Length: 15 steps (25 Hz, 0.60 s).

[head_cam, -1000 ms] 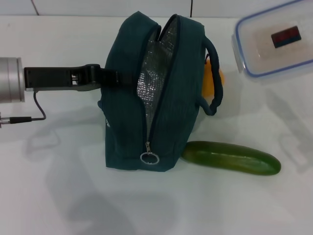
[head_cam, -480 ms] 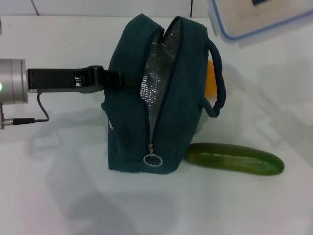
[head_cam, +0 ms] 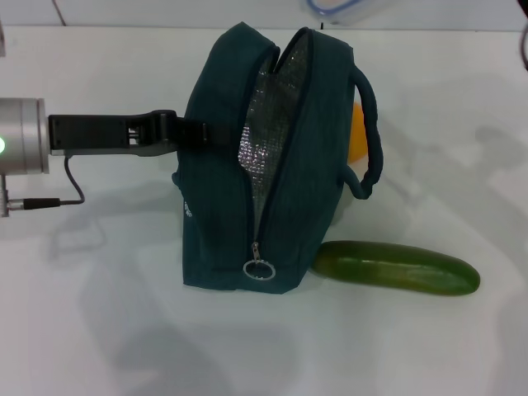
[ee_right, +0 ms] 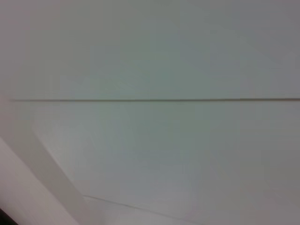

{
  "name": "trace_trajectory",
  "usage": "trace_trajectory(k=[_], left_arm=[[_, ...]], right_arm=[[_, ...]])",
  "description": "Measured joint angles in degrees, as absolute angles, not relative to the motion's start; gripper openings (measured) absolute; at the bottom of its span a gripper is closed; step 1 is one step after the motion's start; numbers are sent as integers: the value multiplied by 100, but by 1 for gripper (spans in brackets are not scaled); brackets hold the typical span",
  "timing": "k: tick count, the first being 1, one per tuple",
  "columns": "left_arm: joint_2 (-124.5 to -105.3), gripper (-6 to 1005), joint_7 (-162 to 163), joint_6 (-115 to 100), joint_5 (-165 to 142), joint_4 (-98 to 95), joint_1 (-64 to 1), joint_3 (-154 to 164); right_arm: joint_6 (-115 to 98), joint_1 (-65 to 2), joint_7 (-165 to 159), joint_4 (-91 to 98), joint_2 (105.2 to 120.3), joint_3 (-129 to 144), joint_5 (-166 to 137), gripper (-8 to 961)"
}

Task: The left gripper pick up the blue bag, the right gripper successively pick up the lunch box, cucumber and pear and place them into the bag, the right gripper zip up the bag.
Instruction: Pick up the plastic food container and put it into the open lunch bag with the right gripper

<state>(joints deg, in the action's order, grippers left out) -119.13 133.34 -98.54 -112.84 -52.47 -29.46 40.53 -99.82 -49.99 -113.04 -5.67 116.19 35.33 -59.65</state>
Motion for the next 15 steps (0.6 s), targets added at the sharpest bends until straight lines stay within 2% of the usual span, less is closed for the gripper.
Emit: trace_trajectory(k=[15], left_arm=[[-11927, 42, 13255, -9855, -11238, -5230, -2984, 4146]], right_arm=[[-8571, -5397, -10679, -744, 11619, 3501, -6833, 96]])
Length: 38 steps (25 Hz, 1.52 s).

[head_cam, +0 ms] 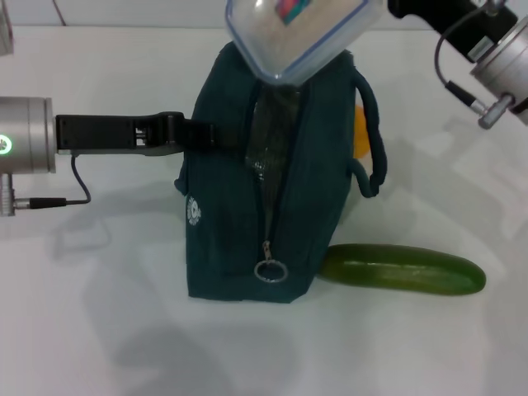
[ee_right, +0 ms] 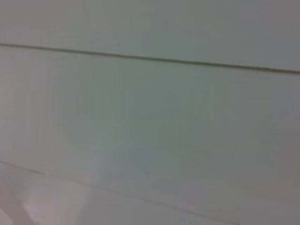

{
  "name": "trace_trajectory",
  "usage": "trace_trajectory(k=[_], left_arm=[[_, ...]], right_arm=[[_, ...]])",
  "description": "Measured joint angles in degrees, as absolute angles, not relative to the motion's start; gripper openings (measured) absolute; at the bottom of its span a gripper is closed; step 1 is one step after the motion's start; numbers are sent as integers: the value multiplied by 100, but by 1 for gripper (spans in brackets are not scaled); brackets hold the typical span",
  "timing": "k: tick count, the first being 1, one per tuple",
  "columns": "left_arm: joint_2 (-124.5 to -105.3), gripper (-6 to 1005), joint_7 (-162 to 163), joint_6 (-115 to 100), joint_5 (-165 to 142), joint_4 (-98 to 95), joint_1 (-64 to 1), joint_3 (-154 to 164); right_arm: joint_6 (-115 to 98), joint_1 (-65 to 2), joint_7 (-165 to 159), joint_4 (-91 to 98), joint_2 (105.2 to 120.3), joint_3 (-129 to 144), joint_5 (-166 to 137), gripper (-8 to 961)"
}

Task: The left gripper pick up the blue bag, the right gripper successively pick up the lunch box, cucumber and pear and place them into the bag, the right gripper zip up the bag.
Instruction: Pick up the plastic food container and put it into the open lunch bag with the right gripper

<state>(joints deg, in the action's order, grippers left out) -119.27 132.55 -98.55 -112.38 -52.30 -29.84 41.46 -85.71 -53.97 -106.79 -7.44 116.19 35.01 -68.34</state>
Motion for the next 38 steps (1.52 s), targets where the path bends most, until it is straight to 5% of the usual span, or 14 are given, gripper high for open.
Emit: trace_trajectory(k=[31, 38], left_arm=[[-11917, 42, 13192, -9455, -11188, -5232, -2926, 4099], [-11916, 42, 13192, -9461, -11188, -5236, -2926, 4088]], right_arm=[[-8190, -5340, -10318, -896, 11619, 3352, -7760, 109], [-8263, -5299, -10315, -895, 11619, 3318, -7757, 232]])
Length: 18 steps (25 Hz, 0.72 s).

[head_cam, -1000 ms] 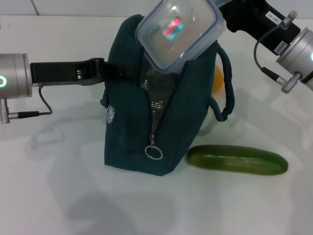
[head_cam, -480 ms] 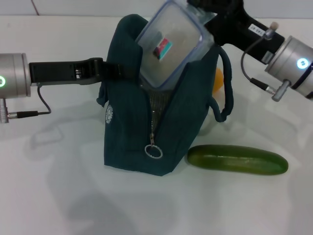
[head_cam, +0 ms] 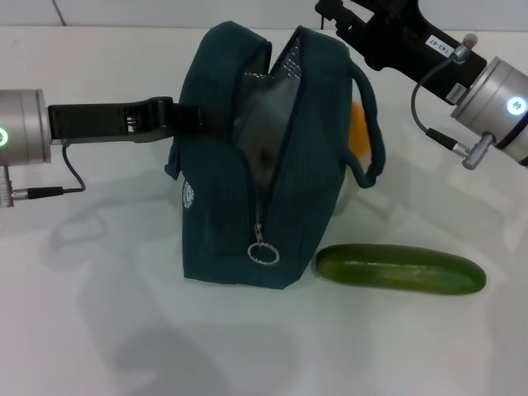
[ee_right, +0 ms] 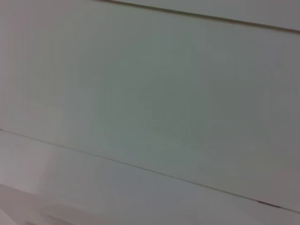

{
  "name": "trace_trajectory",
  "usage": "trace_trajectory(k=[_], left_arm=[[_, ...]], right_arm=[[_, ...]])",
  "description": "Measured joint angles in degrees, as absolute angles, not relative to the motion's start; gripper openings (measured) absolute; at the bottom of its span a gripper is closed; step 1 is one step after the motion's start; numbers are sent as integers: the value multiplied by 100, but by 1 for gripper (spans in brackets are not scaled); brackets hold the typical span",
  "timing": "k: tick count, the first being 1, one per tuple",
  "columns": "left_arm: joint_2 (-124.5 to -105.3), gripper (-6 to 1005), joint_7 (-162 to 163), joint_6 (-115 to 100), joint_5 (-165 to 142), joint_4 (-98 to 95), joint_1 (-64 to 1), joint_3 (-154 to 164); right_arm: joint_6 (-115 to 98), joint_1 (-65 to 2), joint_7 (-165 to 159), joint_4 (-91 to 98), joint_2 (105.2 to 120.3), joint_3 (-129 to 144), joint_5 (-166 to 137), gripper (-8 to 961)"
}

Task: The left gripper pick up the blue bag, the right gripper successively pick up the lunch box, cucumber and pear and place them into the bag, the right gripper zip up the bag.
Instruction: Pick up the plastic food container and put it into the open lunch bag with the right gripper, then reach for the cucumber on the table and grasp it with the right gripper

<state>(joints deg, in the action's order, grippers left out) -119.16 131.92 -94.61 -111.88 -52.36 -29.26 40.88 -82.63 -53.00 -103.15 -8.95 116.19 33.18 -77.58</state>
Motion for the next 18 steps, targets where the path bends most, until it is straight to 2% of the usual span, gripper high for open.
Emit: trace_trajectory(k=[4, 9, 18], left_arm=[[-11909, 41, 13193, -9464, -11188, -5239, -2926, 4087], [-11890, 41, 13192, -9466, -11188, -5245, -2864, 4086], [-11859, 41, 13061, -9467, -11076, -5247, -2738, 4078]], right_arm=[[-8525, -5195, -10324, -825, 11619, 3274, -7732, 303], [-9124, -4960, -10242, -591, 11619, 3251, -7746, 519], [-9699, -3820, -9651, 453, 11614, 3587, -7772, 634]])
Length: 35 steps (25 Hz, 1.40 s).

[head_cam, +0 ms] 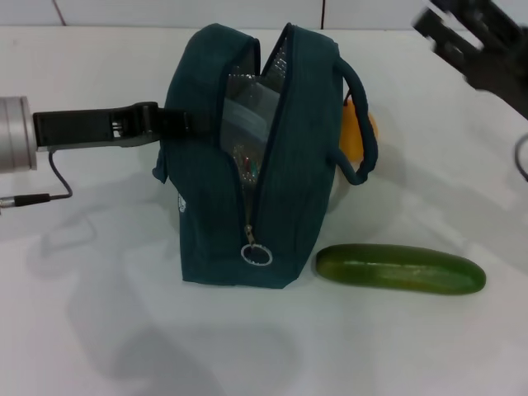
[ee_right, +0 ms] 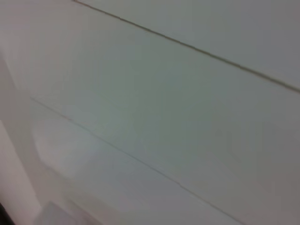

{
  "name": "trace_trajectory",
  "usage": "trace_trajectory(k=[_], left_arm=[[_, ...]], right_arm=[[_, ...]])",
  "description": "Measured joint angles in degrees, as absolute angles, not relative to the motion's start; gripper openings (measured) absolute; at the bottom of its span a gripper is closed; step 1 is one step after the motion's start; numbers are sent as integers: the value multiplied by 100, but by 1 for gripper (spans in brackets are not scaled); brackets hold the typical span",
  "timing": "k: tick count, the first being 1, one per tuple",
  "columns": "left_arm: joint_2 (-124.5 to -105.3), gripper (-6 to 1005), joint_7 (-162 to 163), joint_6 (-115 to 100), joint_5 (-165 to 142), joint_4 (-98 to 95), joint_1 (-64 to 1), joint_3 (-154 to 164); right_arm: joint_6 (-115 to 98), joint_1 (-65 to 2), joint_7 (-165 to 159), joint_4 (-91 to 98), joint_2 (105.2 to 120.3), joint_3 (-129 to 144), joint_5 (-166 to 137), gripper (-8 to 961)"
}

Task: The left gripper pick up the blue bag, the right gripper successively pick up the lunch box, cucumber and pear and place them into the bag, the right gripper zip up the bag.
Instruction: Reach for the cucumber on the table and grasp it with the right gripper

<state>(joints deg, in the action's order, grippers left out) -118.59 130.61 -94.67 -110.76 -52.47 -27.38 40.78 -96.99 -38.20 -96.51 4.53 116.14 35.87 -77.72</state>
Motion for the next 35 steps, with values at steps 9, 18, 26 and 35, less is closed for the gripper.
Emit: trace_trajectory(k=[9, 18, 26, 35], left_arm=[[-11856, 41, 12958, -9475, -10971, -5240, -2580, 4078], [-11856, 41, 12788, -9484, -10875, -5238, -2415, 4078], [-11847, 41, 12727, -9512, -10870, -5238, -2355, 4079], [-11849, 41, 12725, -9515, -10887, -5238, -2399, 4113]], right_arm=[[-9843, -2975, -9127, 1999, 11485, 4898, -7795, 799], [-9712, -2819, -8741, 3532, 11123, 5251, -9173, 799], [-10180, -3254, -9495, 5394, 10807, 5264, -11441, 800], [-10804, -4331, -10826, 7345, 11149, 5903, -13560, 800]])
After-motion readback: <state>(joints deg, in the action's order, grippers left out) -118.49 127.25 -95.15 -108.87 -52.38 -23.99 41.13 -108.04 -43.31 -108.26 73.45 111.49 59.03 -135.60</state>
